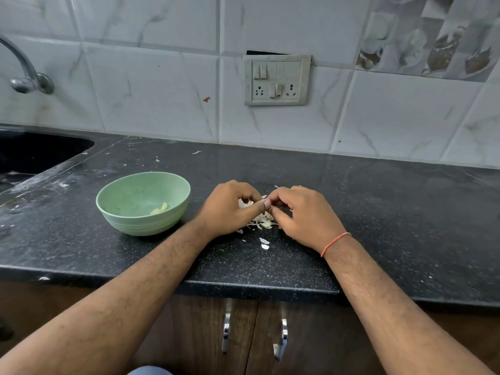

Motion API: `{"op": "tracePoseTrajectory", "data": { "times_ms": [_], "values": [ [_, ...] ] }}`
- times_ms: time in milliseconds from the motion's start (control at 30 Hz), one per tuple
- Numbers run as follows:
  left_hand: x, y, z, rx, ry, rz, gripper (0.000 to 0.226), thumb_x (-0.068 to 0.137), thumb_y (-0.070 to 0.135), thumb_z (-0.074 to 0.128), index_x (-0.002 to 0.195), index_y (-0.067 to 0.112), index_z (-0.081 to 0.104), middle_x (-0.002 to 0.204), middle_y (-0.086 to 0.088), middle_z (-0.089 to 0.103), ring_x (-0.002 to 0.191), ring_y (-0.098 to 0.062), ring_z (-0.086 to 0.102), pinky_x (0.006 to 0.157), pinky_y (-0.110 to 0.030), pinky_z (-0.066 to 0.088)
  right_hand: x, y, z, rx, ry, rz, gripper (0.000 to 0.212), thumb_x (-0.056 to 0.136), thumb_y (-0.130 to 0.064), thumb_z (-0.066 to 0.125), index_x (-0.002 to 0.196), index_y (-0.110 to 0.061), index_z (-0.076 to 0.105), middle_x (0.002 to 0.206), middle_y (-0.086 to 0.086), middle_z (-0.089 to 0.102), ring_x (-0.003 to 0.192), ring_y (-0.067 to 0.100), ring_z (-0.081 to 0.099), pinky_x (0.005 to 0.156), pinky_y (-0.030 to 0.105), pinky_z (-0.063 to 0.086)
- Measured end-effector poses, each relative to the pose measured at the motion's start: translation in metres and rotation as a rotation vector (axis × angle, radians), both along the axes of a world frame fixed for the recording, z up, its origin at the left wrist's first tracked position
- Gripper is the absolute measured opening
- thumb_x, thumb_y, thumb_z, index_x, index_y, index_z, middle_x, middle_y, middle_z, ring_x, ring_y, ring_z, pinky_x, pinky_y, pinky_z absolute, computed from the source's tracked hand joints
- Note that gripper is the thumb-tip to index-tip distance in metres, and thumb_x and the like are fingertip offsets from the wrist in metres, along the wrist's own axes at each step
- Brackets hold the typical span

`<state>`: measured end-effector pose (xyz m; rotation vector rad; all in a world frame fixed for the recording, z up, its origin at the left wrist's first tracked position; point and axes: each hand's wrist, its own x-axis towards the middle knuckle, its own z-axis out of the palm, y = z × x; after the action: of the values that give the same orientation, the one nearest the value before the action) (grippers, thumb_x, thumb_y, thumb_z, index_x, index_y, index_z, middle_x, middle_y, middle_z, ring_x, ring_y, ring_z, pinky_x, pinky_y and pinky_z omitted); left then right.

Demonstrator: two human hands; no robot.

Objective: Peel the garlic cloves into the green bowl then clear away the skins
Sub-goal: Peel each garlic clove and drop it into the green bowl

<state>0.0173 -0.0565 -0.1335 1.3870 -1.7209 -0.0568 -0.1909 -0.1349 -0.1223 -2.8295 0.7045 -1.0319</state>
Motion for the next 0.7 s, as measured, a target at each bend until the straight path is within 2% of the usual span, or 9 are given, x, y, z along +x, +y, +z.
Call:
{"op": "tracePoseTrajectory", "data": {
  "times_ms": [133,233,300,333,400,600,700],
  "values": [
    [0.0022,-0.0008,0.0011,0.035,0.059,-0.003,0.019,0.091,0.047,0.071,0.094,0.033,0.083,0.092,0.022,0.077,0.093,-0.001,0.069,0.088,-0.032,0.054,-0.0002,0.0009,0.0024,0.086,-0.125,0.023,0.014,0.092,-0.029,0.081,0.105,-0.035,0.08,0.082,-0.014,0.073,0.078,0.006,0.067,0.073,0.026,0.055],
    [0.0022,0.0001,0.0035,0.06,0.109,0.0,0.017,0.092,0.044,0.072,0.095,0.031,0.084,0.089,0.021,0.078,0.088,-0.001,0.071,0.085,-0.033,0.057,-0.0004,0.0037,0.0036,0.173,-0.183,0.061,0.016,0.091,-0.023,0.083,0.106,-0.029,0.082,0.084,-0.016,0.076,0.074,0.004,0.071,0.072,0.02,0.056],
    [0.0018,0.0008,0.0043,0.072,0.142,0.004,0.014,0.096,0.037,0.075,0.096,0.026,0.084,0.072,0.027,0.072,0.072,0.006,0.067,0.071,-0.023,0.053,0.0011,0.0047,0.0034,0.149,-0.189,0.065,0.016,0.091,-0.024,0.084,0.106,-0.03,0.082,0.083,-0.015,0.077,0.071,0.006,0.071,0.071,0.028,0.06],
    [0.0012,0.0008,0.0044,0.082,0.162,0.009,0.013,0.098,0.031,0.075,0.097,0.022,0.084,0.061,0.029,0.066,0.059,0.007,0.06,0.062,-0.017,0.046,0.0018,0.0043,0.0032,0.124,-0.191,0.058,0.017,0.091,-0.025,0.084,0.106,-0.031,0.082,0.083,-0.014,0.077,0.071,0.007,0.071,0.072,0.032,0.06],
    [0.0017,0.0003,0.0033,0.093,0.204,0.019,0.014,0.101,0.028,0.073,0.097,0.019,0.084,0.05,0.027,0.058,0.046,0.004,0.048,0.054,-0.014,0.036,0.0028,0.0036,0.004,0.081,-0.201,0.03,0.017,0.091,-0.024,0.083,0.106,-0.033,0.083,0.083,-0.014,0.077,0.073,0.006,0.07,0.072,0.035,0.06],
    [0.0022,0.0016,0.005,0.143,0.284,-0.004,0.015,0.1,0.027,0.075,0.097,0.015,0.084,0.062,0.025,0.068,0.055,0.009,0.056,0.059,-0.009,0.039,0.0045,0.0061,0.0071,-0.018,-0.228,0.045,0.019,0.089,-0.013,0.084,0.101,-0.028,0.084,0.092,-0.017,0.079,0.083,0.004,0.072,0.074,0.032,0.061],
    [0.0034,0.0006,0.0045,0.152,0.309,-0.019,0.017,0.1,0.03,0.075,0.098,0.015,0.083,0.067,0.023,0.07,0.059,0.008,0.057,0.061,-0.01,0.041,0.0048,0.0072,0.007,0.028,-0.254,0.047,0.017,0.09,-0.016,0.084,0.102,-0.028,0.084,0.091,-0.016,0.079,0.082,0.002,0.073,0.073,0.031,0.061]
  ]
}}
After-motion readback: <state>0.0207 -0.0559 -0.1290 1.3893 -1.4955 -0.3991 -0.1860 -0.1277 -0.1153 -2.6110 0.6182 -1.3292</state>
